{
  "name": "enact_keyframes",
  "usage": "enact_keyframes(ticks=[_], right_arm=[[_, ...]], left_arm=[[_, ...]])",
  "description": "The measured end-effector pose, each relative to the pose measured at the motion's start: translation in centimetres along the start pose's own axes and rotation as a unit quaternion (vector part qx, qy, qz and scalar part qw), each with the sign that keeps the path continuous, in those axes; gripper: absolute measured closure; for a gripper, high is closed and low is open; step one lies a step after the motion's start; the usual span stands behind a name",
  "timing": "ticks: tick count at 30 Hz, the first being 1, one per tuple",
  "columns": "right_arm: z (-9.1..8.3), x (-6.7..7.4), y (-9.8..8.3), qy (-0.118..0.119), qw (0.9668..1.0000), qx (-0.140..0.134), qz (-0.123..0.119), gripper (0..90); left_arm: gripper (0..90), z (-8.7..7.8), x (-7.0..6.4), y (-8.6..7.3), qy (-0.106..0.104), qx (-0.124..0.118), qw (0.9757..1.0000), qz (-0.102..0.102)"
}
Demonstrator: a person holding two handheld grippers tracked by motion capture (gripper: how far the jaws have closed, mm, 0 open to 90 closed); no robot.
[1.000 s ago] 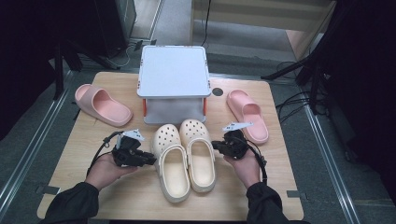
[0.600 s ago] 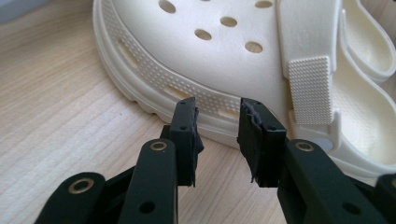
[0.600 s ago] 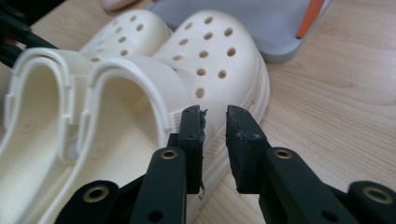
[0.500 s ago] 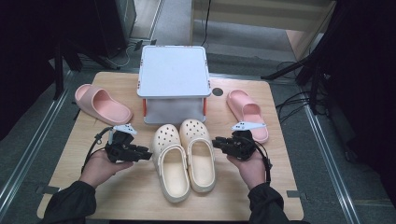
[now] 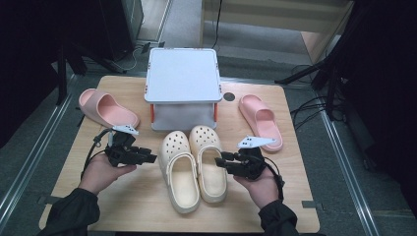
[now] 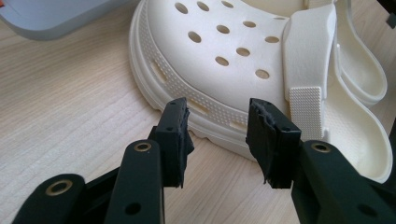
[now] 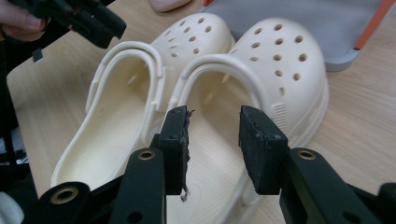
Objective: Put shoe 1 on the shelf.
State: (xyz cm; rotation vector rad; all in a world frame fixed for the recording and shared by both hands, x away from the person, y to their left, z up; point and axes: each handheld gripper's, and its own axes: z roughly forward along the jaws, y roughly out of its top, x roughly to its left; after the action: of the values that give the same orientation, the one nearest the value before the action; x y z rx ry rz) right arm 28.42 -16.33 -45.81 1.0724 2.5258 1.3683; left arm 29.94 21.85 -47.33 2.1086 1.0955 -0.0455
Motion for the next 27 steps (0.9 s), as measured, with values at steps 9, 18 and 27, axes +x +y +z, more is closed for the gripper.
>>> enact_keyframes(ticks=[9,18,27], right_arm=[[1.1,1.5,-0.4,0.016,0.9997,0.013,-0.013,58.1],[2.5,2.7,-0.7,0.022,0.9997,0.011,-0.005,49.7],[4.9,3.4,-0.7,0.002,0.9999,0.014,0.000,36.1]], left_arm=[[59.9,-0.9,-0.1,0.9,0.008,-0.009,0.9999,0.008],[64.0,-1.5,0.3,1.8,0.010,-0.012,0.9998,0.009],[66.7,-1.6,0.3,3.3,0.010,-0.021,0.9996,0.019]])
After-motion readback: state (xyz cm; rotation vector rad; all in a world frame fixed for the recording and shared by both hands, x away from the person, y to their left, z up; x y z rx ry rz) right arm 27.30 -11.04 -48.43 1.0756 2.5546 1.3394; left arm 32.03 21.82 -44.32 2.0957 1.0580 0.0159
